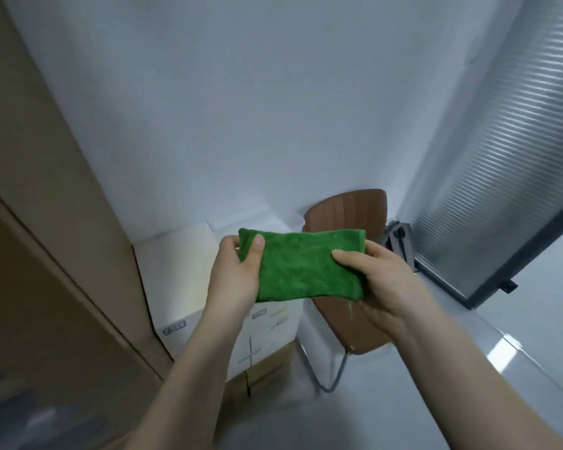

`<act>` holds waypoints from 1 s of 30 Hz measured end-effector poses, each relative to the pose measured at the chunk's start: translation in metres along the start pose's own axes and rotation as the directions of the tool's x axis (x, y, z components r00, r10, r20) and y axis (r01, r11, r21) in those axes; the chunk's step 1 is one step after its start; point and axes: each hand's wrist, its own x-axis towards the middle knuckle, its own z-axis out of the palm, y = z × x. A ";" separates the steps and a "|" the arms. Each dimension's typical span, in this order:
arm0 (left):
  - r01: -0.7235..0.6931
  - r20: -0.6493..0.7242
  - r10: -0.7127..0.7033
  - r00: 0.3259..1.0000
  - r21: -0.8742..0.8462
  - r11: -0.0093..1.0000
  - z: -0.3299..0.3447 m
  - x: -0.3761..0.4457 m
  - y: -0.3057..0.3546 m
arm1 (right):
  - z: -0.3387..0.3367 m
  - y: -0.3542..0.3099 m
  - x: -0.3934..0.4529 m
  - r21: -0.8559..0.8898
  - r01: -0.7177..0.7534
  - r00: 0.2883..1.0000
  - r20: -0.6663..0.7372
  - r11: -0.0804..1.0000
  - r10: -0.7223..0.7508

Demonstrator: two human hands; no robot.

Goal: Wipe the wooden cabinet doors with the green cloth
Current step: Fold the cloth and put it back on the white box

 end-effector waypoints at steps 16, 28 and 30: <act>0.359 -0.307 -0.318 0.897 0.085 0.929 0.036 0.164 -0.018 | 0.028 -0.025 0.264 -0.498 -0.187 0.928 0.192 0.846 0.319; 0.506 -0.412 -0.308 0.858 0.576 0.642 0.062 0.230 -0.054 | 0.038 0.032 0.360 -0.690 -0.093 0.903 0.245 0.718 0.353; 0.527 -0.416 -0.327 0.849 0.612 0.590 0.063 0.236 -0.064 | 0.040 0.045 0.367 -0.723 -0.067 0.908 0.242 0.688 0.343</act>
